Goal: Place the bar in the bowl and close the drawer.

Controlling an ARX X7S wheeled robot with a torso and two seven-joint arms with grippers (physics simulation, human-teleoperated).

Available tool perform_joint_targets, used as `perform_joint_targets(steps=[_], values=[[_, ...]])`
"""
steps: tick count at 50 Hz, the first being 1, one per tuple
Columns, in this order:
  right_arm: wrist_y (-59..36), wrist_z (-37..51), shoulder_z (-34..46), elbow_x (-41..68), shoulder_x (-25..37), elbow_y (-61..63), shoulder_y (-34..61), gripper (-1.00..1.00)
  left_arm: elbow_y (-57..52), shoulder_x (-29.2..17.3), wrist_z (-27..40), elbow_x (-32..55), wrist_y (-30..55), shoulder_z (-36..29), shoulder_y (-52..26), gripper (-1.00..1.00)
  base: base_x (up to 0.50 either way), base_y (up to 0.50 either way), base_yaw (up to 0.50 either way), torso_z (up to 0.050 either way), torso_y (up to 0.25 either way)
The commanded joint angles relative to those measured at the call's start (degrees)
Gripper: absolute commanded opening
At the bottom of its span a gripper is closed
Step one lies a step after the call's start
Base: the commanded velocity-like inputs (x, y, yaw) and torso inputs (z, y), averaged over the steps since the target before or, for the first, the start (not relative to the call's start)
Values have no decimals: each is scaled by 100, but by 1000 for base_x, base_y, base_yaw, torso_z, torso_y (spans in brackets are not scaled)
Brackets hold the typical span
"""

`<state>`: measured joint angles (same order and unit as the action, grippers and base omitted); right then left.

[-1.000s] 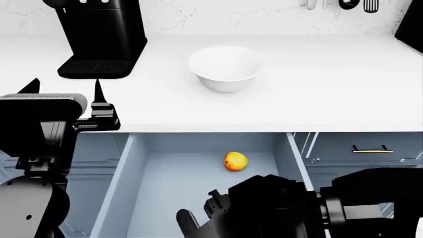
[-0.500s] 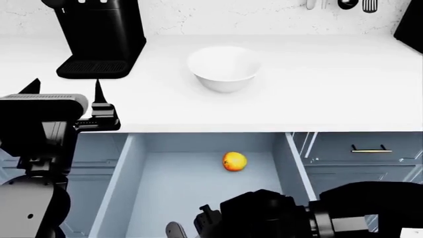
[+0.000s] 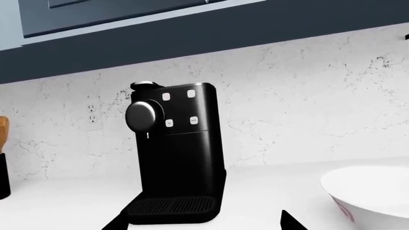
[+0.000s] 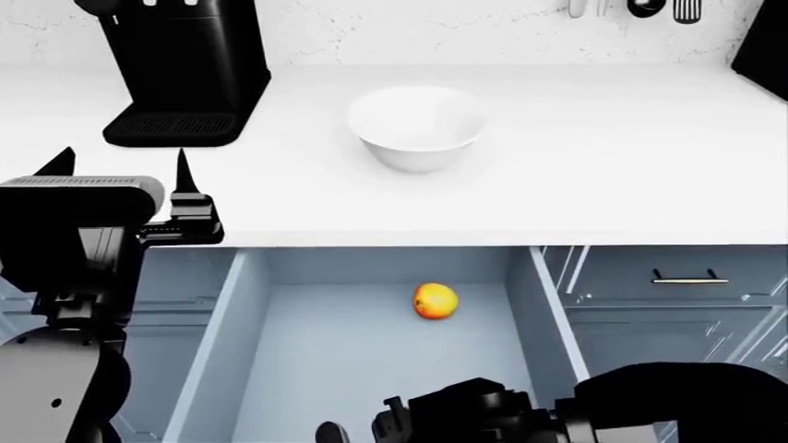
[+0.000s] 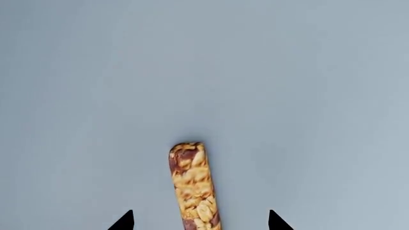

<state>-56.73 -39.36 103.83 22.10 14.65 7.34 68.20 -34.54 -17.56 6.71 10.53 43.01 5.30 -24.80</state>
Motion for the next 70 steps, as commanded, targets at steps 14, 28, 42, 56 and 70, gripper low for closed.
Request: perform_joint_targets(steps=[14, 28, 42, 56, 70], values=[[55, 183, 186, -163, -165, -470, -336, 100, 37, -38, 53, 25, -3, -108, 320, 100, 0, 0, 0, 0, 0], [25, 182, 222, -143, -235, -610, -488, 100, 49, -59, 77, 50, -36, -96, 353, 100, 0, 0, 0, 0, 0], [173, 145, 364, -281, -343, -1007, -547, -100, 51, -78, 97, 76, -111, -55, 476, 100, 0, 4, 4, 0, 0], [109, 141, 399, -314, -332, -979, -494, -100, 1, -105, 129, 109, -106, -20, 517, 100, 0, 5, 5, 0, 0], [-201, 66, 345, -221, -118, -330, -140, -100, 46, -112, 167, 113, -115, -57, 487, 100, -1, 8, 8, 0, 0]])
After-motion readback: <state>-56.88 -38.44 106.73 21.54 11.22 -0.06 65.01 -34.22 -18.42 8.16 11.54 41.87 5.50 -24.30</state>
